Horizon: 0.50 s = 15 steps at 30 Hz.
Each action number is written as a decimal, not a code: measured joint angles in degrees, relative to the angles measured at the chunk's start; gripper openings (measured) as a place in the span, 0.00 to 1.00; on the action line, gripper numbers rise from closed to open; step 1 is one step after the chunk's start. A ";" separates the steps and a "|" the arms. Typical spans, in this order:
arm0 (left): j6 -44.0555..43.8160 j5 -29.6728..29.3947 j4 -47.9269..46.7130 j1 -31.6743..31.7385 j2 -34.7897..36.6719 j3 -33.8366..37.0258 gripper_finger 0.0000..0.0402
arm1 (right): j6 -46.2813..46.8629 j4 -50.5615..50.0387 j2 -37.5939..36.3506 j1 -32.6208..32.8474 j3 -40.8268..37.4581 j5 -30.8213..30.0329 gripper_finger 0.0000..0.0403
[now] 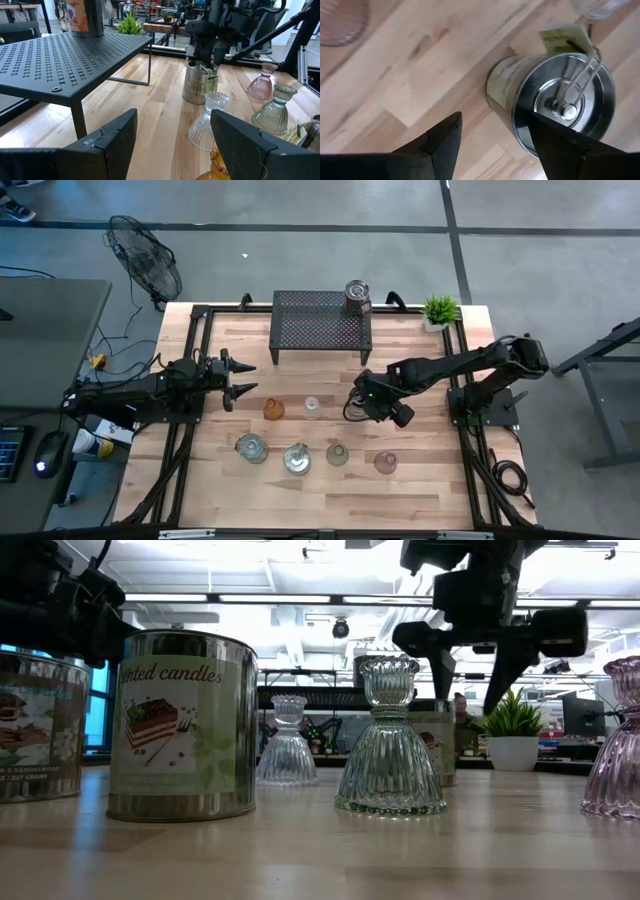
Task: Pick & Place candle stick holders
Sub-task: Put the top green scented candle on the shelf aligned with the other scented candle
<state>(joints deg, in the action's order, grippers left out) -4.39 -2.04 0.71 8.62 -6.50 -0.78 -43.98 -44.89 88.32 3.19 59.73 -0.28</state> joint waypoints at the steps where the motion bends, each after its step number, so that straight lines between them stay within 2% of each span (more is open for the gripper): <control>1: -0.01 0.00 -0.02 -0.02 -0.01 0.00 0.62 | -0.04 0.27 0.24 0.12 0.03 -0.75 0.55; 8: -0.02 0.00 0.00 -0.02 0.00 0.00 0.62 | -0.05 0.47 1.17 0.25 0.13 -1.37 0.54; 15: 0.00 0.00 -0.02 0.00 -0.02 0.00 0.62 | -1.32 0.44 1.28 0.27 0.06 -3.89 0.49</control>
<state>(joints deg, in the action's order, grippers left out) -4.38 -2.04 0.69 8.62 -6.52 -0.78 -45.30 -44.45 89.60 3.46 59.79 -4.17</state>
